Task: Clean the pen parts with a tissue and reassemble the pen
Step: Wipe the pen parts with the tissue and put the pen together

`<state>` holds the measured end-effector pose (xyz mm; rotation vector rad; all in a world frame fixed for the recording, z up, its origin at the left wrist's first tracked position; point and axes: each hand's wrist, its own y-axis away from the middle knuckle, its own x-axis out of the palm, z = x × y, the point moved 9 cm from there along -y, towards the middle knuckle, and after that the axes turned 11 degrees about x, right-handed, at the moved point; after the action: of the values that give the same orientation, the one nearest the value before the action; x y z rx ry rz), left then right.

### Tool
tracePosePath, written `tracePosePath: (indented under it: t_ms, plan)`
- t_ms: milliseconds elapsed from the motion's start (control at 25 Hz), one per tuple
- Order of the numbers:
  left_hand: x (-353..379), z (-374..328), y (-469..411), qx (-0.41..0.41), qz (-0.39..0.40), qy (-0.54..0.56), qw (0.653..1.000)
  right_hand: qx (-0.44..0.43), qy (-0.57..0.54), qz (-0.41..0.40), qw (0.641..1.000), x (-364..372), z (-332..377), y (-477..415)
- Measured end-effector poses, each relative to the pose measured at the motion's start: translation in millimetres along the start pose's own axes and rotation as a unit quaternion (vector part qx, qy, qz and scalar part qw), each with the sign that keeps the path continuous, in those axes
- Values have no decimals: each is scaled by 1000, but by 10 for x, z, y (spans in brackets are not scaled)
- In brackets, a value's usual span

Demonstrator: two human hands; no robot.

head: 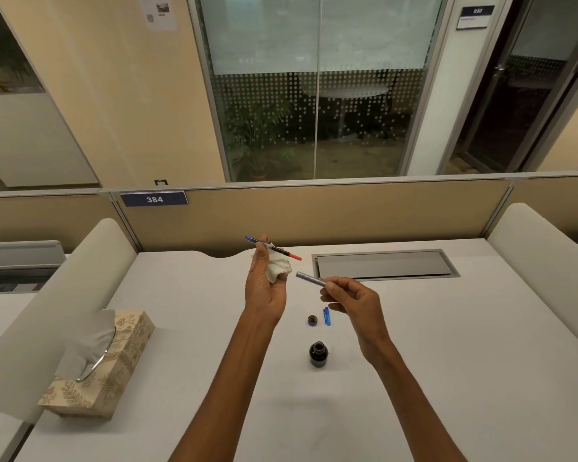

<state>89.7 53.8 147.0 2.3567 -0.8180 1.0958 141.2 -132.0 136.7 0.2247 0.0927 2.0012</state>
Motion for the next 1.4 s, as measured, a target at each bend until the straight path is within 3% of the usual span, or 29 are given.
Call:
tracePosePath:
  t_ms: [280, 840, 1400]
  plan:
    - [6, 130, -6, -18, -10, 7, 1000, -8, -31, -48, 998, -122, 40, -38]
    - [1, 273, 177, -23, -2, -111, 994, -46, 0, -32, 998, -26, 222, -122]
    - [62, 42, 98, 69, 43, -204, 976, -66, -33, -76, 994, -69, 342, -90]
